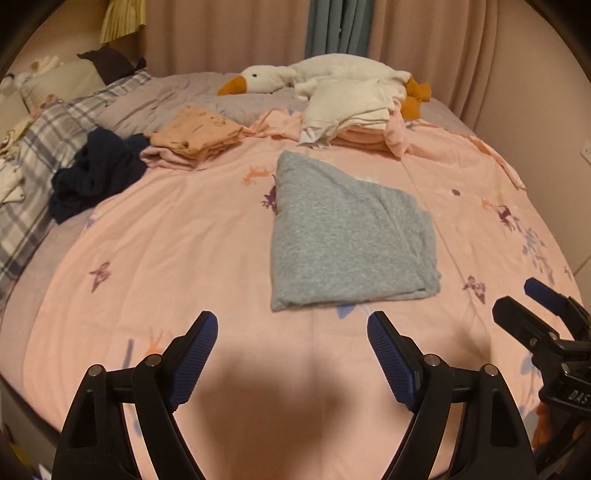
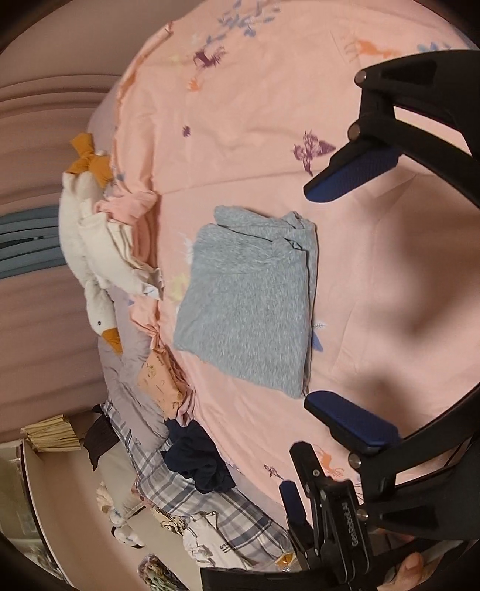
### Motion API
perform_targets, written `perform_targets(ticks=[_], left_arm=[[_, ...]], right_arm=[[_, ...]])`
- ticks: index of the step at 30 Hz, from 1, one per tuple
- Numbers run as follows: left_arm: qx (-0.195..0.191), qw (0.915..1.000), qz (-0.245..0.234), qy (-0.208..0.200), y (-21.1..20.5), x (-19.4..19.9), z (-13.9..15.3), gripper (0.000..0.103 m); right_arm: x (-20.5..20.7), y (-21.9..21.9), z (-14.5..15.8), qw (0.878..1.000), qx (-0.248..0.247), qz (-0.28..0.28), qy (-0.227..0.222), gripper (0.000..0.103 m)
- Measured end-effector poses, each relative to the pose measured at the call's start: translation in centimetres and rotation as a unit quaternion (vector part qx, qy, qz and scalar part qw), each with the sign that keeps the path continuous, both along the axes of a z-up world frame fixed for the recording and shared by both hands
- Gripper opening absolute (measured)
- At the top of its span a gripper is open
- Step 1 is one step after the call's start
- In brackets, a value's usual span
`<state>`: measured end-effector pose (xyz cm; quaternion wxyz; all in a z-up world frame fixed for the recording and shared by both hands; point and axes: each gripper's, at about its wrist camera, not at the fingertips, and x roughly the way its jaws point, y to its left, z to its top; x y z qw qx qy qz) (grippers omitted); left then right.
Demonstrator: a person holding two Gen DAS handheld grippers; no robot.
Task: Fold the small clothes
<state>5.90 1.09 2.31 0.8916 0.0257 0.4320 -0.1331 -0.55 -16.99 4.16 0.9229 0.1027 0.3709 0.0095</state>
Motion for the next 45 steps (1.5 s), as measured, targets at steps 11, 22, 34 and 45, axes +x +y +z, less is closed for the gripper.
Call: perform_targets(ticks=[11, 22, 34, 45], left_arm=[[0.034, 0.9990, 0.026, -0.010, 0.4, -1.8, -0.1, 0.095], [0.032, 0.9990, 0.027, -0.013, 0.4, -2.3, 0.3, 0.095], [0.029, 0.9990, 0.033, -0.009, 0.7, -2.4, 0.3, 0.095], [0.025, 0.9991, 0.031, -0.011, 0.8, -2.4, 0.3, 0.096]], right_arm=[[-1.1, 1.5, -0.1, 1.000, -0.020, 0.001, -0.003, 0.103], [-1.6, 1.6, 0.6, 1.000, -0.024, -0.008, -0.010, 0.103], [-1.7, 1.6, 0.5, 1.000, -0.025, -0.017, -0.002, 0.103], [-1.8, 1.6, 0.5, 1.000, -0.024, -0.015, -0.002, 0.103]])
